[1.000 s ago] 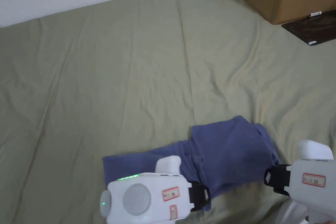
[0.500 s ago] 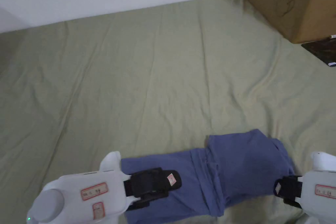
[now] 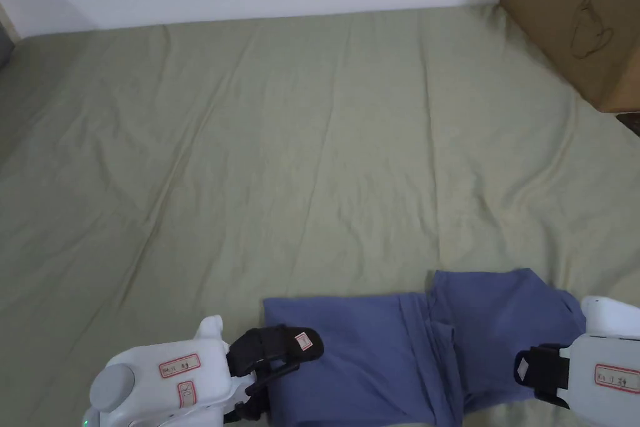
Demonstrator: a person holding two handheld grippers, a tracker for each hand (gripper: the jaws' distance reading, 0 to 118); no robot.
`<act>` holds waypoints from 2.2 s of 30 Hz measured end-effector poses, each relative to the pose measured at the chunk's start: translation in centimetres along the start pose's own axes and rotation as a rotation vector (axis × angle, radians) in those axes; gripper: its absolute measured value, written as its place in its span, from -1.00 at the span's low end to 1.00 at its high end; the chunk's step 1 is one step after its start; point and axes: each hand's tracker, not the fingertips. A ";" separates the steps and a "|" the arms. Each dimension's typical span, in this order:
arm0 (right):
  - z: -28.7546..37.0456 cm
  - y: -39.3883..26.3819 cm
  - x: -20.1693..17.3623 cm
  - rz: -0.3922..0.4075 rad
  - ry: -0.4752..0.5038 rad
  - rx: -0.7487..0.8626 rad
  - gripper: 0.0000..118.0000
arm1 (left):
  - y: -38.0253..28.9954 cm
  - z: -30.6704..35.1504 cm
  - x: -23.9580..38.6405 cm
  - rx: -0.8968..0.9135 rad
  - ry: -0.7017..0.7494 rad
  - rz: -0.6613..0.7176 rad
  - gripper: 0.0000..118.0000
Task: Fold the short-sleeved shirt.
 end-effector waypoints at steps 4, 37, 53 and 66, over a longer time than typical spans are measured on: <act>-0.2 0.2 -0.2 0.004 -0.031 -0.016 -1.00 | 0.6 -0.7 -0.6 -0.026 0.183 0.018 -0.72; -0.8 -0.1 2.2 -0.059 0.010 -0.014 -1.00 | -0.4 6.5 18.1 0.090 0.332 -0.458 -0.74; 1.8 -1.7 7.6 -0.239 -0.083 0.037 -1.00 | -1.0 -1.7 14.3 -0.031 0.464 -0.433 -0.89; 1.2 -0.7 5.3 -0.135 -0.040 0.060 -1.00 | -4.9 -11.4 13.2 -0.237 0.529 -0.482 -0.92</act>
